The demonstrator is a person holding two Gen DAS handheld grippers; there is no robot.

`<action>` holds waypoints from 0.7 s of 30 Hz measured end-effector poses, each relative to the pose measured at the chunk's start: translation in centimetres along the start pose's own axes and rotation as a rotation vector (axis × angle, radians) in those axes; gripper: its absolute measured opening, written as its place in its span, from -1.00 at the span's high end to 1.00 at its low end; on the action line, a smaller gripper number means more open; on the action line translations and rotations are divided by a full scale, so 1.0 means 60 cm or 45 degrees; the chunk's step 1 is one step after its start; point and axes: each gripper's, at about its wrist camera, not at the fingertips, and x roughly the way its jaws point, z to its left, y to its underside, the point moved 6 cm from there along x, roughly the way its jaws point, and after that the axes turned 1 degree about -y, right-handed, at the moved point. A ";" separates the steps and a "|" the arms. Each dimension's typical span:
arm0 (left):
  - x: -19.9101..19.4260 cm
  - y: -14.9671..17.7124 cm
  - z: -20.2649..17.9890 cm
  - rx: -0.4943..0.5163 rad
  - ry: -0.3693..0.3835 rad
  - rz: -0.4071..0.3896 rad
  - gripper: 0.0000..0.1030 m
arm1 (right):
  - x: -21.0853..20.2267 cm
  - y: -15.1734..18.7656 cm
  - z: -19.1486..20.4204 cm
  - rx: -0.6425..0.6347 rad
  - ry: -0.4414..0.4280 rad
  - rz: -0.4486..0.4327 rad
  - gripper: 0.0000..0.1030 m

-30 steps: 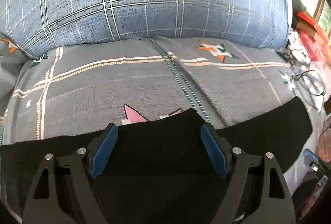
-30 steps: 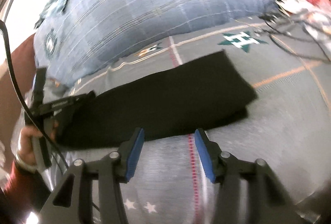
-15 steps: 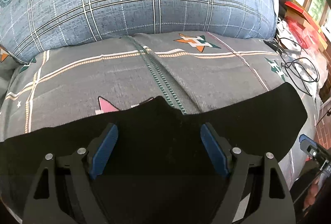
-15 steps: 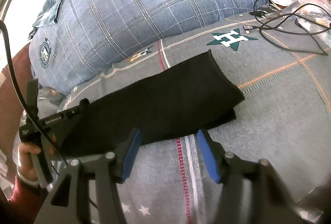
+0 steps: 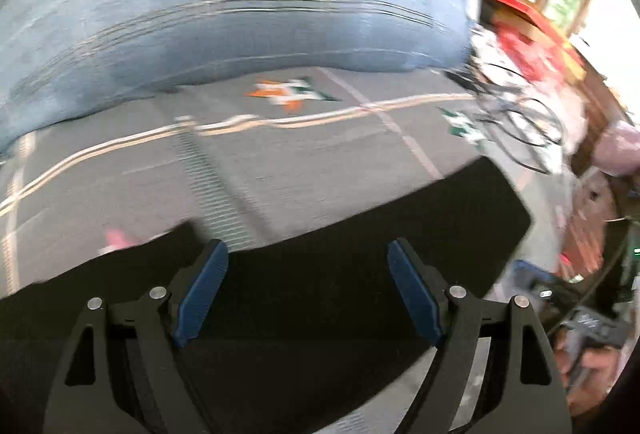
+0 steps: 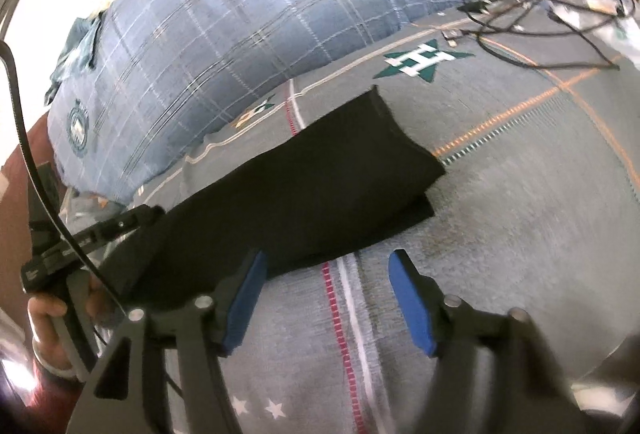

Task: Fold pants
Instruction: 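Grasp the folded garment edge with the left gripper and lift it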

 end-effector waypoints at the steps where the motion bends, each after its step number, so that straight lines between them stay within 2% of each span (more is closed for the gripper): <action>1: 0.009 -0.008 -0.018 0.030 0.029 0.015 -0.61 | 0.001 -0.001 -0.003 0.012 -0.004 -0.002 -0.27; 5: 0.037 -0.028 -0.082 0.157 0.071 0.043 -0.61 | 0.003 -0.005 -0.010 0.046 0.003 -0.021 -0.27; 8: 0.058 -0.044 -0.120 0.229 0.143 0.065 -0.61 | 0.008 -0.007 -0.016 0.066 -0.008 -0.014 -0.27; 12: 0.096 -0.062 -0.172 0.315 0.292 0.151 -0.61 | 0.009 -0.010 -0.019 0.069 -0.036 -0.036 -0.28; 17: 0.140 -0.078 -0.230 0.456 0.372 0.238 -0.62 | 0.015 -0.013 -0.018 0.080 -0.094 -0.077 -0.31; 21: 0.182 -0.085 -0.266 0.494 0.466 0.339 -0.62 | 0.019 -0.018 -0.019 0.103 -0.138 -0.106 -0.32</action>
